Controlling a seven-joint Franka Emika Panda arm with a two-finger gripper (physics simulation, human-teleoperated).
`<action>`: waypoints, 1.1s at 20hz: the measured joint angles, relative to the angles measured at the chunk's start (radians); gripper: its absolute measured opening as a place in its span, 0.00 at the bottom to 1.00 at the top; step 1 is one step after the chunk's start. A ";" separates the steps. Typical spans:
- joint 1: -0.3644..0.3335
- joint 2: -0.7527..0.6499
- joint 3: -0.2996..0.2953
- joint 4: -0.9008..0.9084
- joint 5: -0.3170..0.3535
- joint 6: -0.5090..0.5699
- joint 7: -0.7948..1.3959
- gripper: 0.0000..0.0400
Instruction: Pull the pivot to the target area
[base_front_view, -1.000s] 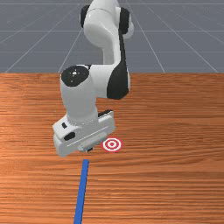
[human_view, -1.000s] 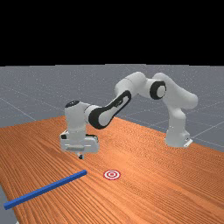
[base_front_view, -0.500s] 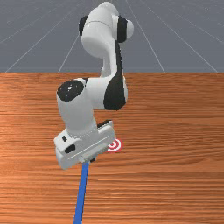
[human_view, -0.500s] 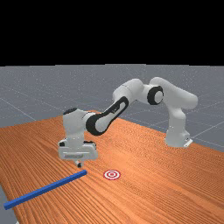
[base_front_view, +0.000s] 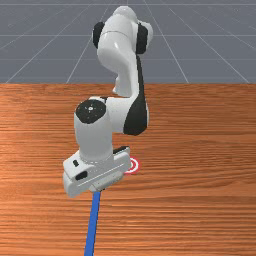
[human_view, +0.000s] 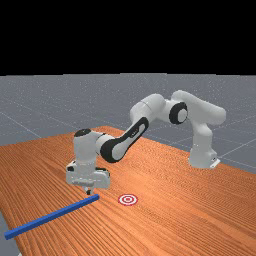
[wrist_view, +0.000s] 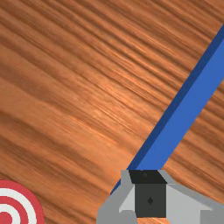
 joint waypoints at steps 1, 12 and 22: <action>-0.014 -0.028 0.023 -0.064 0.025 0.062 -0.028 0.00; -0.016 0.010 0.015 0.009 0.016 -0.010 -0.020 0.98; -0.015 0.080 0.016 0.061 0.015 0.014 -0.019 1.00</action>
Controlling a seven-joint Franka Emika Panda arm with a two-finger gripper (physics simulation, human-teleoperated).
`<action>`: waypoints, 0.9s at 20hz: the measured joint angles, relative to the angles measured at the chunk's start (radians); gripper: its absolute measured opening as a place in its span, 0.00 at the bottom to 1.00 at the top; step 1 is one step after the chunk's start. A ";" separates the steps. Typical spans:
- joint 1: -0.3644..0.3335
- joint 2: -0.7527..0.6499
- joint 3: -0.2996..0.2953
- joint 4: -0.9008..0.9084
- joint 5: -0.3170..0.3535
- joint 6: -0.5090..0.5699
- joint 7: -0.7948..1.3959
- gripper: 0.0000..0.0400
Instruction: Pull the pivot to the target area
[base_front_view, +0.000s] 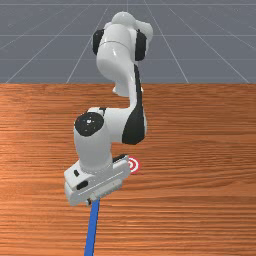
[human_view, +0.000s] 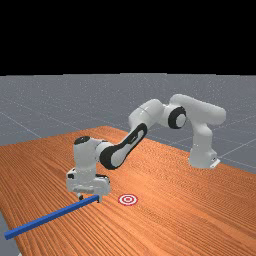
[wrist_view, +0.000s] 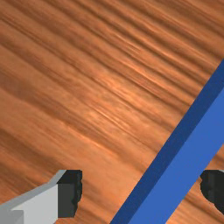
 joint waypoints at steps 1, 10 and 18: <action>0.000 0.006 0.000 0.001 0.000 0.006 0.000 1.00; -0.012 -0.006 0.000 -0.055 0.007 0.073 -0.007 0.43; -0.010 -0.053 0.008 -0.150 0.019 0.148 -0.012 0.24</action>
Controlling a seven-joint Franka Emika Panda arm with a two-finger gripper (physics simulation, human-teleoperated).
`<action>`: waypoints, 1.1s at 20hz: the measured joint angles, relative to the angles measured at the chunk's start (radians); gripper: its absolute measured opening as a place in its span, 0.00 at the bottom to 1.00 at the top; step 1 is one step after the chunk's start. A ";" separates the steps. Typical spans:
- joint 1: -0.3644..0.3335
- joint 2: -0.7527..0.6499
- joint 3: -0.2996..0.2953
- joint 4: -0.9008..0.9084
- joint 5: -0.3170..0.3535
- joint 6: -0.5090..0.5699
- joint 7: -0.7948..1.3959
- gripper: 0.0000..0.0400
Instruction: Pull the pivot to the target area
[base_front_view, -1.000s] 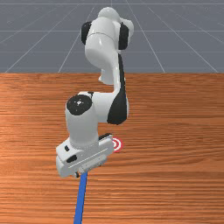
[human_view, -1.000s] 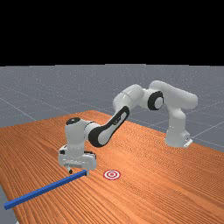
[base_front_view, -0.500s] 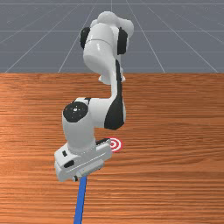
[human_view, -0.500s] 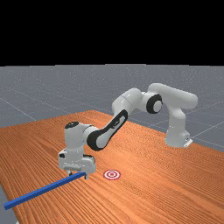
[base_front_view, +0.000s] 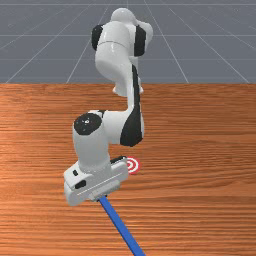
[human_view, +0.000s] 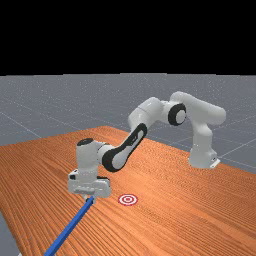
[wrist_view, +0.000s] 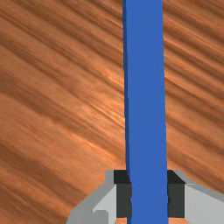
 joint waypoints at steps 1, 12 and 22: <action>0.003 -0.015 -0.001 -0.023 -0.001 -0.008 0.001 0.24; 0.024 -0.359 -0.023 -0.685 0.056 0.289 0.075 0.25; 0.094 -0.561 -0.097 -1.112 -0.012 0.535 0.063 0.24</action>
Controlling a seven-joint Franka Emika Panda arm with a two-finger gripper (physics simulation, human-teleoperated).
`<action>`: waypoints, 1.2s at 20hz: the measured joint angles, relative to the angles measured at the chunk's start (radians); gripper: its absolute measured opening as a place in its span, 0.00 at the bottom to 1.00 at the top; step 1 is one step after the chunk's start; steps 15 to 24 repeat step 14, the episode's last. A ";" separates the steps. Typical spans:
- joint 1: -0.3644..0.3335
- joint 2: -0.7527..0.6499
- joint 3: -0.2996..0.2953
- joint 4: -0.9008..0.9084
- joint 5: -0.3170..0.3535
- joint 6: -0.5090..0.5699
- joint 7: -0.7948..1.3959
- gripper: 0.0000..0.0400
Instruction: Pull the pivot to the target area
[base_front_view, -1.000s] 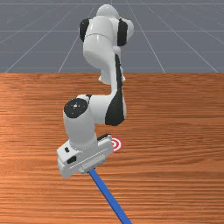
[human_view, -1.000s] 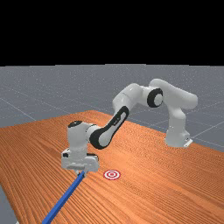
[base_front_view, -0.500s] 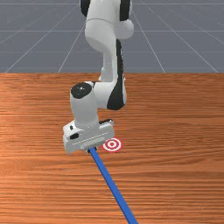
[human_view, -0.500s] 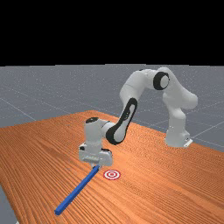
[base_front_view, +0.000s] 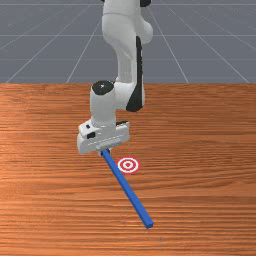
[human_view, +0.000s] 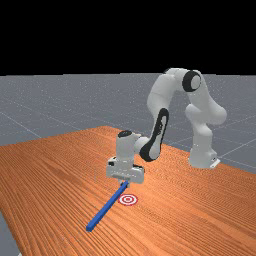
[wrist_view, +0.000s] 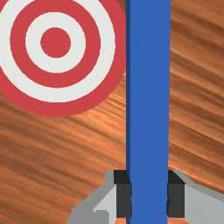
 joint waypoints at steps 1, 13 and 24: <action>0.011 -0.011 -0.011 -0.027 -0.007 0.015 0.008 0.24; -0.077 -0.116 0.066 -0.213 0.059 0.044 -0.091 0.24; -0.090 -0.124 0.079 -0.238 0.060 0.083 -0.125 0.24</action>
